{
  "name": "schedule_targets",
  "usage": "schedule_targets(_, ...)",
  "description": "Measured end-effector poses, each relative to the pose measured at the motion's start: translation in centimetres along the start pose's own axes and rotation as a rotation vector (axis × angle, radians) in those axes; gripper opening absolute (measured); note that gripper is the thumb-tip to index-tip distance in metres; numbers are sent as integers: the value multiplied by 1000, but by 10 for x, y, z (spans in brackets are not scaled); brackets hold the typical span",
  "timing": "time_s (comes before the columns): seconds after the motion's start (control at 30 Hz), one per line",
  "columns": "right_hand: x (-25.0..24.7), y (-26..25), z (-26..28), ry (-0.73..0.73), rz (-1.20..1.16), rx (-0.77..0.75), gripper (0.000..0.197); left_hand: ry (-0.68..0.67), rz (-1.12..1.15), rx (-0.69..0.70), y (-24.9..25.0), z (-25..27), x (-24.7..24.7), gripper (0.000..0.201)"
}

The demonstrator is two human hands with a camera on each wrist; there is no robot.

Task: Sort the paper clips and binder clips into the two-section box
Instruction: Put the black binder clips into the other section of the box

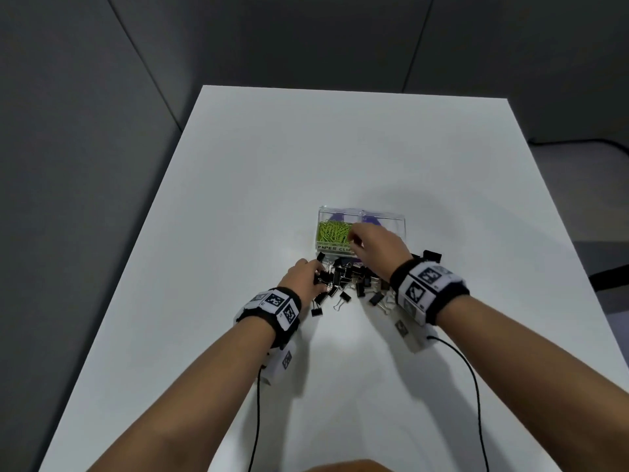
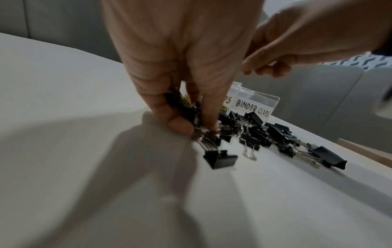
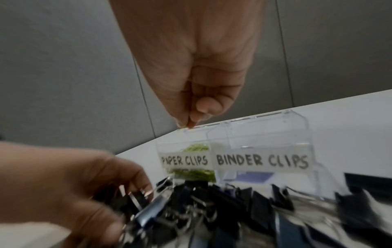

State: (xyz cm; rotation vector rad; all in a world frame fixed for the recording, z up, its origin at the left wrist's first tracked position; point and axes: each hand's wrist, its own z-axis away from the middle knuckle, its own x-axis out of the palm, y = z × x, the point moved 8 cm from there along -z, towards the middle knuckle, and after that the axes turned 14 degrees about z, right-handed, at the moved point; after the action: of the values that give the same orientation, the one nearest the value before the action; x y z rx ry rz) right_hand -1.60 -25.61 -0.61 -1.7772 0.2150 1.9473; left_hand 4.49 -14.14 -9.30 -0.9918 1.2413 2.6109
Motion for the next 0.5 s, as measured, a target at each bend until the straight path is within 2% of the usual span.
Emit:
schedule_targets(0.13, -5, -3, -25, 2, -14, 24, 18, 32, -38, 36, 3, 3, 5, 36)
schedule_targets(0.27, -18, 12, -22, 133, -41, 68, 23, 61, -81, 65, 3, 7, 8, 36)
schedule_targets(0.33, -22, 48, -9, 173, -49, 203, 23, 78, -79, 65, 2, 8, 8, 36)
schedule_targets(0.4, -17, 95, 13, 169, -28, 391, 35, 88, -71, 64, 3, 9, 8, 40)
schedule_targets(0.5, 12, 148, 47, -43, -22, 615, 52, 80, -70, 57, 6, 9, 9, 53)
